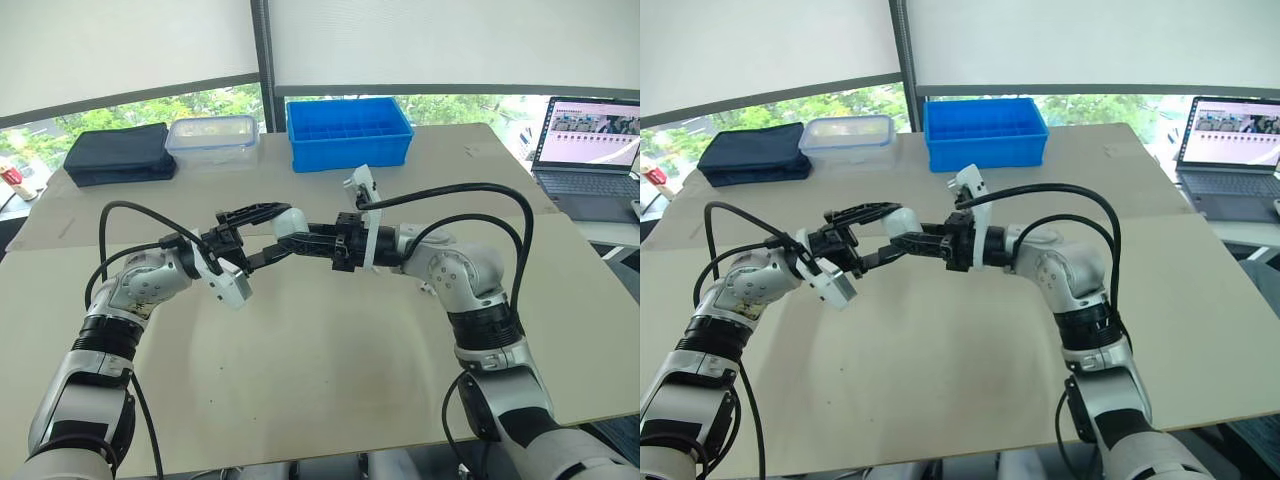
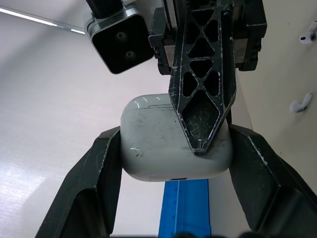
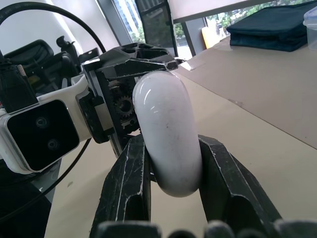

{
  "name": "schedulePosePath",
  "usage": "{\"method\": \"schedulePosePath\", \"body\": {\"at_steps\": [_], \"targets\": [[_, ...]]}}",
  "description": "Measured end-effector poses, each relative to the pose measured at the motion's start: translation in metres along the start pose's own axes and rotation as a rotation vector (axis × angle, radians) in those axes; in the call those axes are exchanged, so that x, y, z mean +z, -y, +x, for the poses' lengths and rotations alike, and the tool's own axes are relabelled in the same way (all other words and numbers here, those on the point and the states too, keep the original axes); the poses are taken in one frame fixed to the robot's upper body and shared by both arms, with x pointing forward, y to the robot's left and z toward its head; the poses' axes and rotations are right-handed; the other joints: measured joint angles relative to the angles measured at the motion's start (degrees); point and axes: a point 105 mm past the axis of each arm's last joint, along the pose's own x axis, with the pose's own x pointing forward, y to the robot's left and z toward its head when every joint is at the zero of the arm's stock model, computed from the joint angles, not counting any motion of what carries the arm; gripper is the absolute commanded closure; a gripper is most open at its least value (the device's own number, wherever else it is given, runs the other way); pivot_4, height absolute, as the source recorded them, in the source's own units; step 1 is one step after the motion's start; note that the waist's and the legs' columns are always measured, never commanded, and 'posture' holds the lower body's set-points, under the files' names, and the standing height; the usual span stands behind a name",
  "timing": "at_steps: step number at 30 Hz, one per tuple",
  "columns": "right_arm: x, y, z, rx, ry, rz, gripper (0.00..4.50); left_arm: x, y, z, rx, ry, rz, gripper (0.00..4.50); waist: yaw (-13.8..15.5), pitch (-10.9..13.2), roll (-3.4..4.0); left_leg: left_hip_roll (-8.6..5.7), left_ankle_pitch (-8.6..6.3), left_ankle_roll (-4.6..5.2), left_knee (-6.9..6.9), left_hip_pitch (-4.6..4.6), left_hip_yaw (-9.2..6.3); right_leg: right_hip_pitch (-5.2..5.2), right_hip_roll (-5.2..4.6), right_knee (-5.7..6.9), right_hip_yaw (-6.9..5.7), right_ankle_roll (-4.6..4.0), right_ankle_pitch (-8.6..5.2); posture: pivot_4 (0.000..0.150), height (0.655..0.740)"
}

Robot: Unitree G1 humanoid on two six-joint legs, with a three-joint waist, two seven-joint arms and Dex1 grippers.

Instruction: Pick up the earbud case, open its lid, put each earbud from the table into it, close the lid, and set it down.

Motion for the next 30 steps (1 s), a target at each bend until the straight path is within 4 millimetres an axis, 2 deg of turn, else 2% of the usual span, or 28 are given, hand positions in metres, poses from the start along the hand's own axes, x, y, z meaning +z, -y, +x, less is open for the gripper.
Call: {"method": "schedulePosePath", "body": {"at_steps": [2, 4, 6, 7, 11, 13, 16, 18, 19, 21, 25, 30], "targets": [[0.000, 0.000, 0.000, -0.003, -0.002, -0.001, 3.57, 0.000, 0.001, 0.000, 0.000, 0.000, -0.003, 1.92, 0.00, 0.00, 0.00, 0.00, 0.00, 0.00, 0.00, 0.00, 0.00, 0.00, 0.00, 0.00, 0.00, 0.00, 0.00, 0.150, 0.7400], [0.000, 0.001, 0.000, -0.004, -0.002, -0.001, 3.57, 0.000, 0.001, 0.000, 0.000, 0.000, -0.005, 0.89, 0.01, 0.00, 0.00, -0.01, 0.01, -0.01, 0.00, 0.00, 0.00, 0.00, 0.00, 0.00, 0.00, 0.00, 0.00, 0.150, 0.7400], [0.001, 0.003, -0.001, -0.013, 0.010, 0.009, 3.72, 0.002, 0.002, 0.001, -0.009, 0.011, 0.003, 0.06, 0.03, 0.00, 0.00, -0.02, 0.01, -0.02, 0.01, 0.00, -0.01, 0.01, -0.01, 0.00, 0.00, 0.00, 0.00, 0.150, 0.7400], [0.000, 0.003, -0.001, -0.015, 0.009, 0.011, 3.72, 0.002, 0.002, 0.001, -0.009, 0.014, 0.005, 0.00, 0.03, 0.00, 0.00, -0.01, 0.01, -0.02, 0.01, 0.00, -0.01, 0.01, -0.01, 0.00, 0.00, 0.00, 0.00, 0.150, 0.7400], [0.000, 0.016, -0.009, -0.087, -0.002, -0.029, 3.72, 0.002, -0.002, -0.001, 0.016, 0.011, -0.003, 0.00, 0.03, 0.00, 0.00, -0.02, 0.01, -0.01, 0.02, 0.00, -0.01, 0.01, -0.01, 0.00, 0.01, 0.01, 0.00, 0.150, 0.7400], [-0.006, 0.034, -0.019, -0.183, -0.027, -0.075, 3.72, 0.003, -0.003, -0.004, 0.008, 0.001, -0.032, 0.00, -0.01, 0.00, 0.00, -0.02, 0.01, -0.01, 0.01, 0.01, 0.00, 0.01, -0.02, 0.00, 0.01, 0.01, 0.00, 0.150, 0.7400], [-0.021, 0.065, -0.041, -0.349, -0.130, -0.215, 3.72, 0.002, 0.004, -0.010, -0.035, -0.054, -0.171, 0.00, -0.20, 0.01, 0.01, -0.05, 0.01, -0.01, 0.01, 0.00, 0.00, 0.00, -0.04, 0.02, 0.02, 0.03, -0.01, 0.150, 0.7400], [-0.030, 0.079, -0.053, -0.409, -0.224, -0.355, 3.72, 0.000, 0.008, -0.011, -0.060, -0.098, -0.329, 0.50, -0.56, 0.01, 0.01, -0.06, -0.01, 0.02, 0.01, 0.00, 0.00, 0.00, -0.03, 0.02, 0.03, 0.06, -0.03, 0.150, 0.7400], [-0.031, 0.081, -0.054, -0.410, -0.248, -0.405, 3.72, -0.001, 0.008, -0.010, -0.068, -0.116, -0.405, 0.74, -0.80, 0.01, 0.01, -0.04, -0.01, 0.03, 0.01, 0.00, 0.00, 0.00, -0.01, 0.02, 0.02, 0.06, -0.03, 0.150, 0.7400], [-0.033, 0.079, -0.051, -0.378, -0.274, -0.484, 3.72, -0.004, 0.007, -0.006, -0.082, -0.151, -0.555, 1.64, -1.23, 0.01, 0.01, 0.00, -0.02, 0.05, 0.01, 0.01, -0.01, 0.01, 0.06, 0.02, 0.05, 0.07, -0.04, 0.150, 0.7400], [-0.042, 0.071, -0.047, -0.284, -0.370, -0.617, 3.72, -0.007, 0.016, -0.001, -0.152, -0.214, -0.753, 1.64, -1.54, 0.01, 0.01, 0.13, -0.01, 0.03, 0.03, 0.03, 0.03, 0.03, 0.29, -0.02, 0.11, 0.05, -0.04, 0.150, 0.7400], [-0.048, 0.058, -0.041, -0.187, -0.456, -0.743, 3.72, -0.004, 0.029, 0.000, -0.247, -0.242, -0.843, 1.64, -1.40, 0.01, 0.01, 0.23, 0.04, -0.05, 0.03, 0.03, 0.04, 0.03, 0.37, -0.05, 0.13, 0.03, -0.05, 0.150, 0.7400]]}}
